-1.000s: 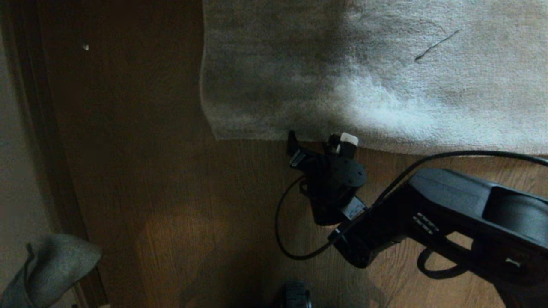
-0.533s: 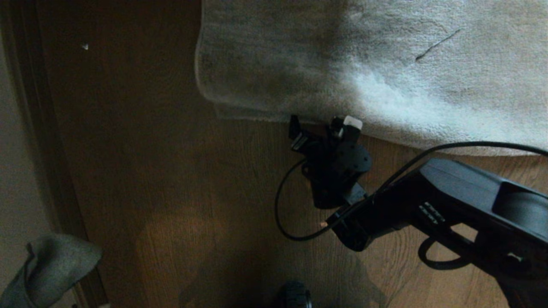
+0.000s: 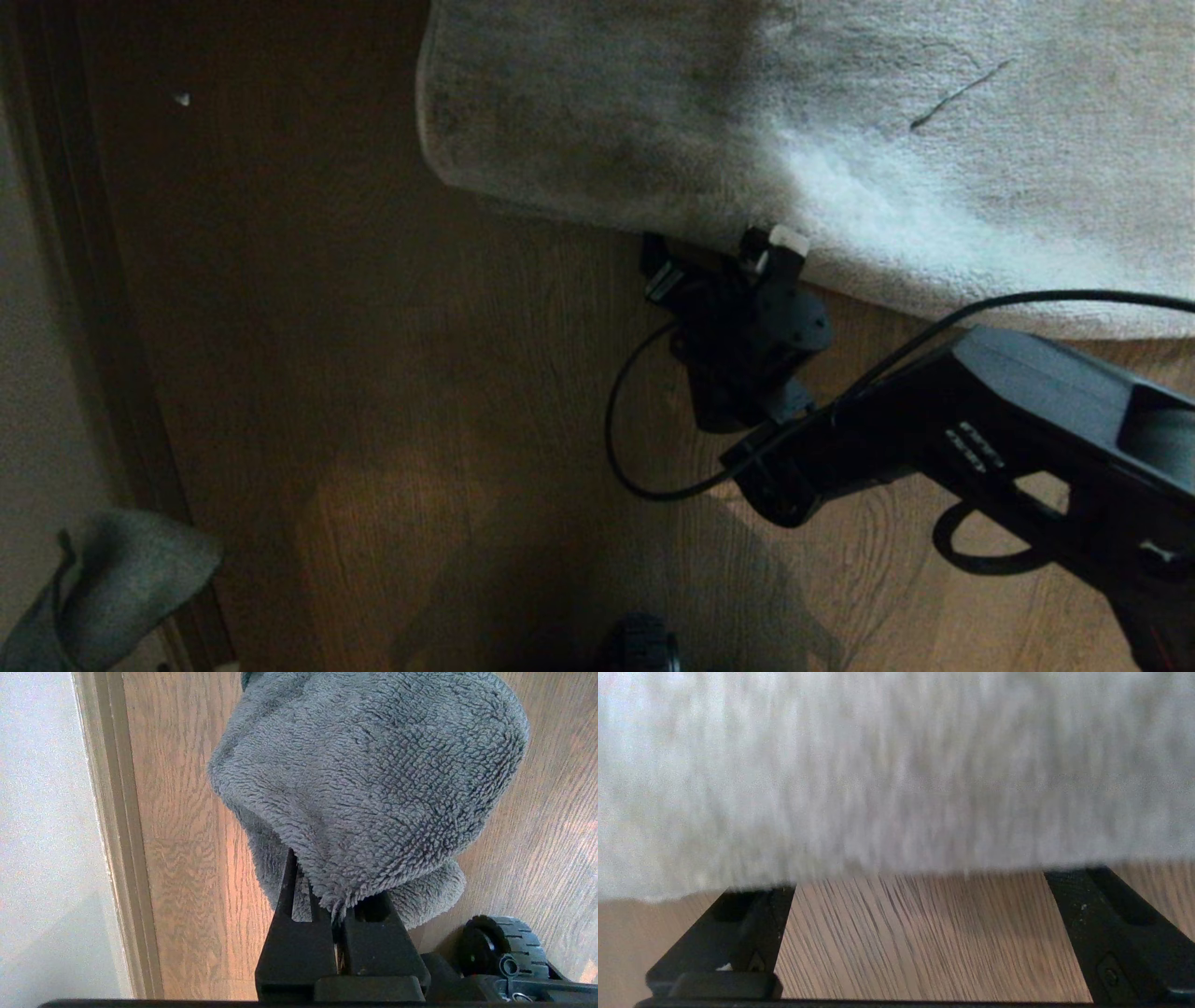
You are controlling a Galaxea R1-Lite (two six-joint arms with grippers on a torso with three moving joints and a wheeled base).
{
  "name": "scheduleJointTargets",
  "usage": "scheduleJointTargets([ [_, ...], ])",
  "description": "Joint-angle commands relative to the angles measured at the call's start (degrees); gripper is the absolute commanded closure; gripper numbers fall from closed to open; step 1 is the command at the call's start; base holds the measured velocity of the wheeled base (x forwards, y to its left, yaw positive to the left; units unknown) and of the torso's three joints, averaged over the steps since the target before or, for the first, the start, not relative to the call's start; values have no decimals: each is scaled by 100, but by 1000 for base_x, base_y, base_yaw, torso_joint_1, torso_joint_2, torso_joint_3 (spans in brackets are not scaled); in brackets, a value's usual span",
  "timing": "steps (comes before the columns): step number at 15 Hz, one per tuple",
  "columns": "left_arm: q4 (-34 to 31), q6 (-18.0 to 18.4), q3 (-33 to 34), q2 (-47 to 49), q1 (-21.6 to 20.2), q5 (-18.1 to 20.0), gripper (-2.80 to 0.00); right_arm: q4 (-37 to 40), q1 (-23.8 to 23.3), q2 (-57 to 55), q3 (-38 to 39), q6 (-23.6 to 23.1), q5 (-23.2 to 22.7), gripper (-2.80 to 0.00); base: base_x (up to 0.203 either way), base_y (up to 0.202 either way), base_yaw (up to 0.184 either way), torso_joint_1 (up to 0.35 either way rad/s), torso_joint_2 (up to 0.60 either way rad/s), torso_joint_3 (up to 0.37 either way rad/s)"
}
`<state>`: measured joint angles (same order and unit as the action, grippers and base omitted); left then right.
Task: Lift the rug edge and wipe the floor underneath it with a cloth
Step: Lift up the carpet
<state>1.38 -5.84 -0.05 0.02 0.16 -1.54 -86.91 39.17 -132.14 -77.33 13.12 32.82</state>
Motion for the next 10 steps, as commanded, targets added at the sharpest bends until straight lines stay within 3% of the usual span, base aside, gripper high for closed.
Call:
scheduleJointTargets([
  [1,3,-5,2,-2,2,-5,0,-96,5,136,-154,7,5,-280,0,0,0,0,0,0],
  [10,3,-5,4,-2,-4,-5,0,30,213,321,-372,28,-401,-280,0,0,0,0,0,0],
])
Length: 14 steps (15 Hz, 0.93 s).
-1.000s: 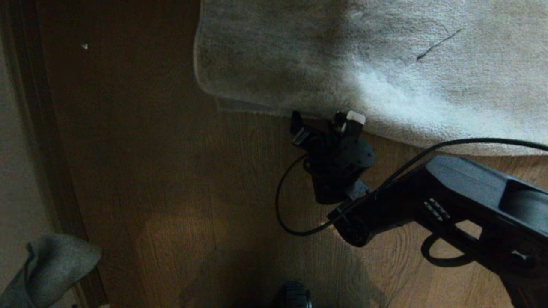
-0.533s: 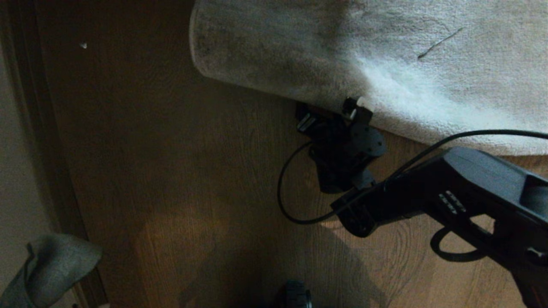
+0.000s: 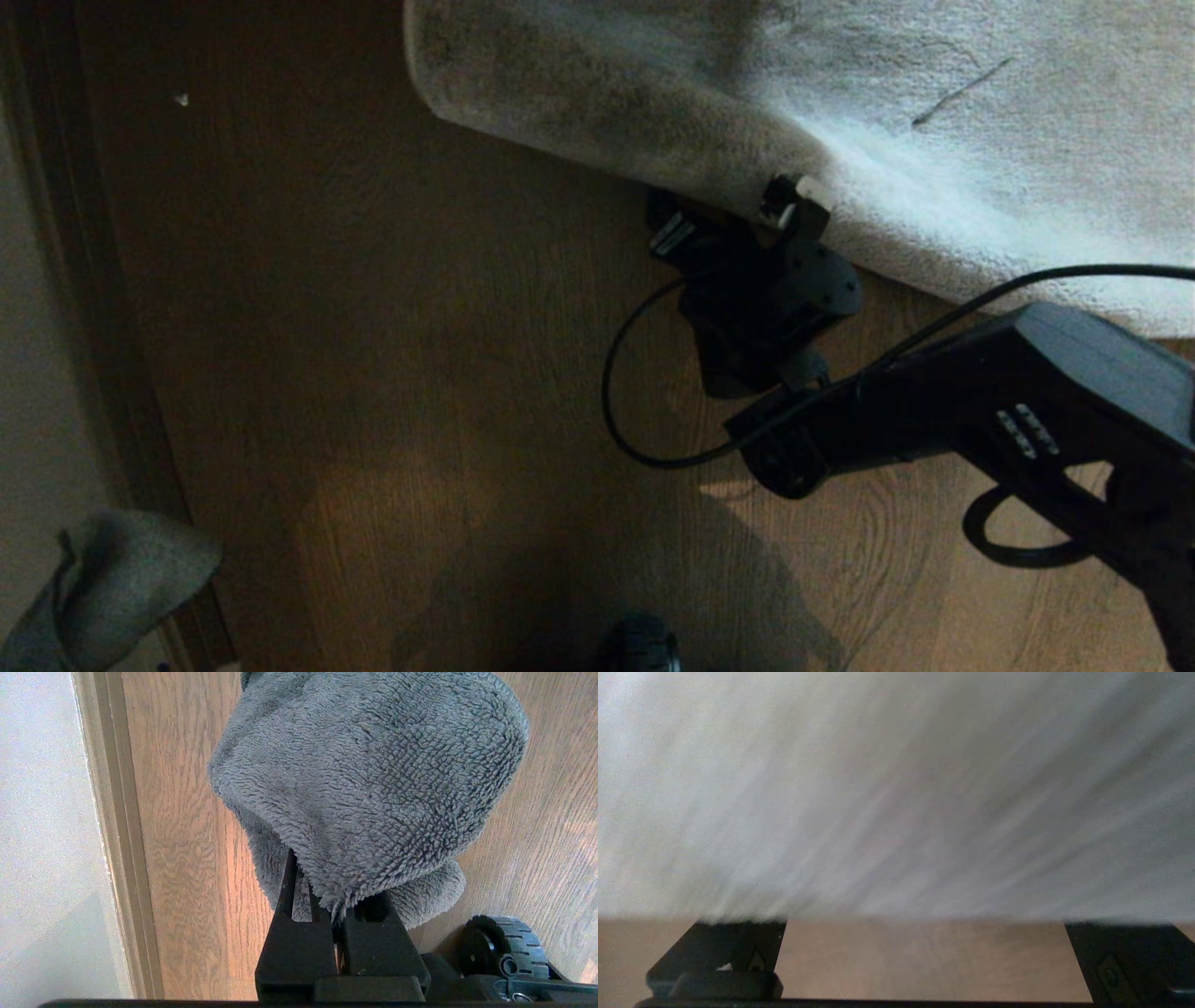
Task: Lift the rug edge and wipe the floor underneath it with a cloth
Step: Lift up the carpet
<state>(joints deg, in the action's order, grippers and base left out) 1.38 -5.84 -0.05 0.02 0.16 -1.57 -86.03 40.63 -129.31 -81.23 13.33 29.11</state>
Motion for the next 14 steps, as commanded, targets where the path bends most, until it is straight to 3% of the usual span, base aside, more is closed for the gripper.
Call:
scheduleJointTargets([
  [1,3,-5,2,-2,2,-1,0,-68,141,37,5,30,-115,-280,0,0,0,0,0,0],
  [6,3,-5,5,-2,2,-1,0,-98,482,212,-7,425,-918,-280,0,0,0,0,0,0],
  [14,3,-5,5,-2,-2,-1,0,-192,711,149,-25,654,-987,-280,0,0,0,0,0,0],
])
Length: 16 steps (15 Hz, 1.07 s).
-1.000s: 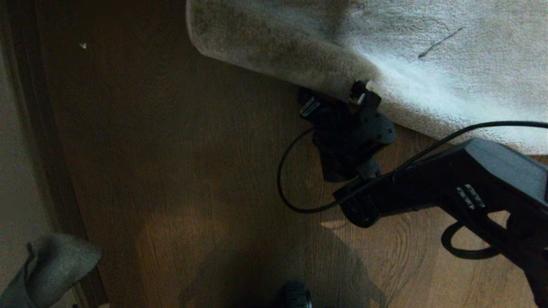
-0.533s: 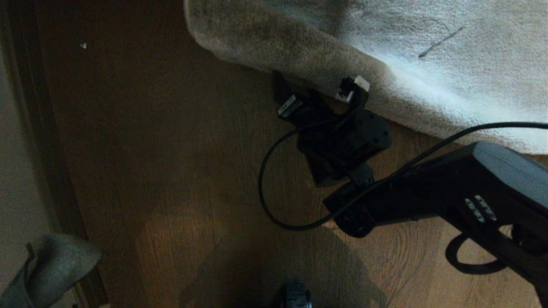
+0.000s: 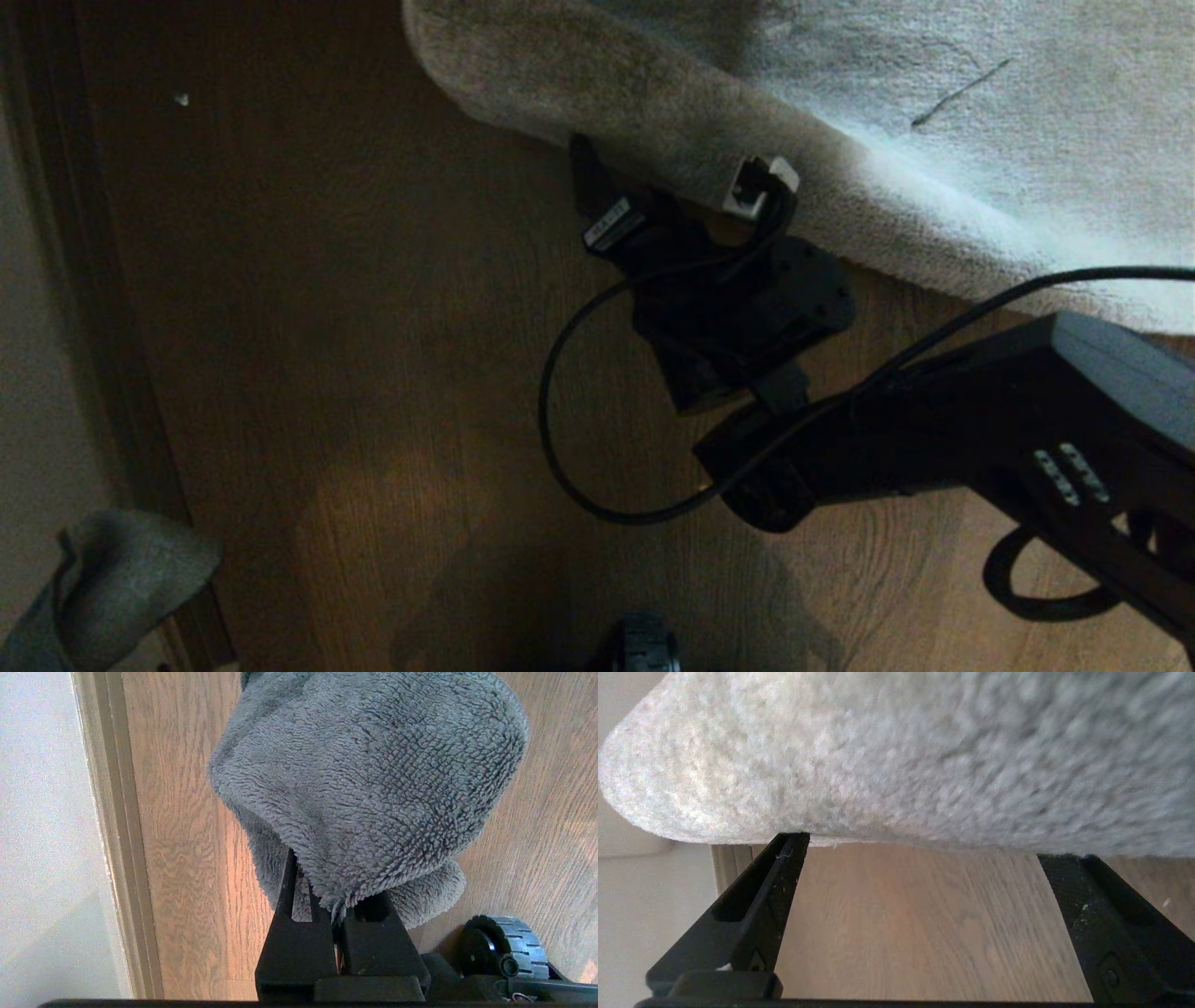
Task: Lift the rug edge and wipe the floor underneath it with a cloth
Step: Lift up the carpet
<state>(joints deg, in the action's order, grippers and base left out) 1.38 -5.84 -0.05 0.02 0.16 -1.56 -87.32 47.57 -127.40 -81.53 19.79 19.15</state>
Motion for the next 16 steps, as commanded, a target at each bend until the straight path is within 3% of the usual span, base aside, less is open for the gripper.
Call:
scheduleJointTargets([
  [1,3,-5,-4,-2,2,-2,0,-110,33,-70,14,43,18,-280,0,0,0,0,0,0],
  [7,3,-5,3,-2,2,-2,0,-197,109,-513,62,382,270,-280,0,0,0,0,0,0],
  [12,3,-5,-4,-2,-4,-2,0,-263,-305,-865,51,-23,317,-280,0,0,0,0,0,0],
  [16,3,-5,-4,-2,2,-2,0,-263,-709,-742,50,-61,313,-280,0,0,0,0,0,0],
])
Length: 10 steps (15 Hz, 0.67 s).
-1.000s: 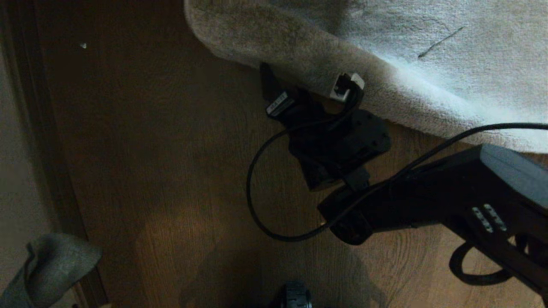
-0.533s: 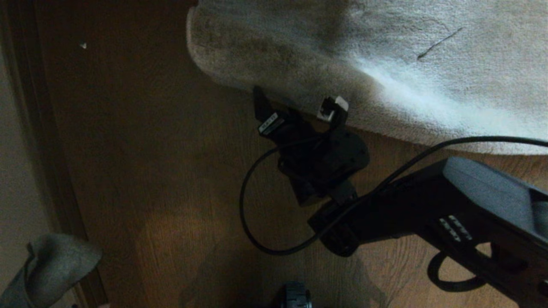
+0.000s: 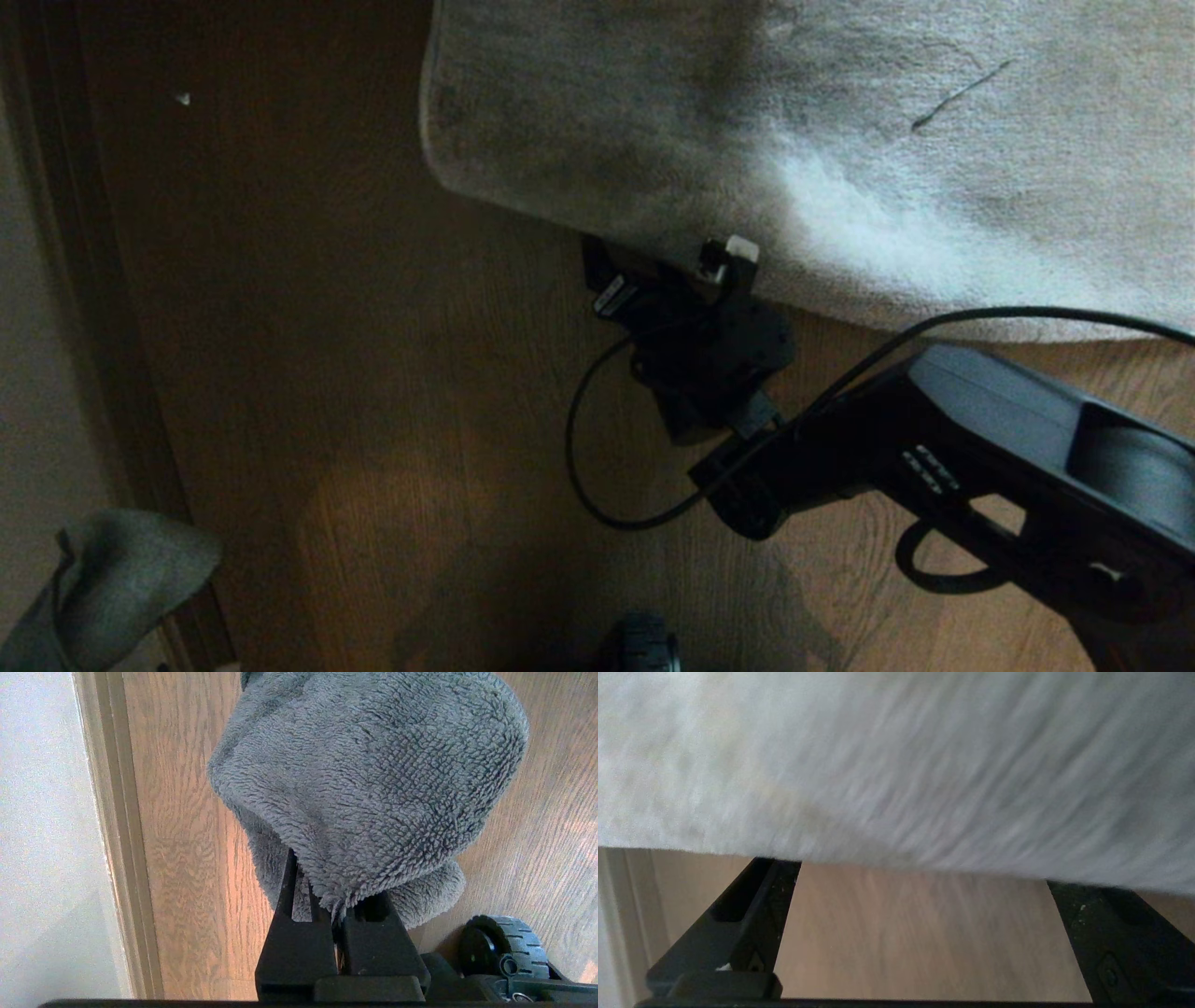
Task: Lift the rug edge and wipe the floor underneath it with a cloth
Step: Lift up the carpet
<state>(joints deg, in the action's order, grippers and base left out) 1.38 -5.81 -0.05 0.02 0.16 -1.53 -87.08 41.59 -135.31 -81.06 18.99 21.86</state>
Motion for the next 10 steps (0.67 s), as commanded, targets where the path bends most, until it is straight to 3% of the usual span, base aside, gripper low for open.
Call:
scheduleJointTargets([
  [1,3,-7,-4,-2,2,-5,0,-288,-172,146,8,24,39,-280,0,0,0,0,0,0],
  [10,3,-7,-2,-2,-3,-5,0,66,-107,1060,-5,241,-41,-280,0,0,0,0,0,0],
])
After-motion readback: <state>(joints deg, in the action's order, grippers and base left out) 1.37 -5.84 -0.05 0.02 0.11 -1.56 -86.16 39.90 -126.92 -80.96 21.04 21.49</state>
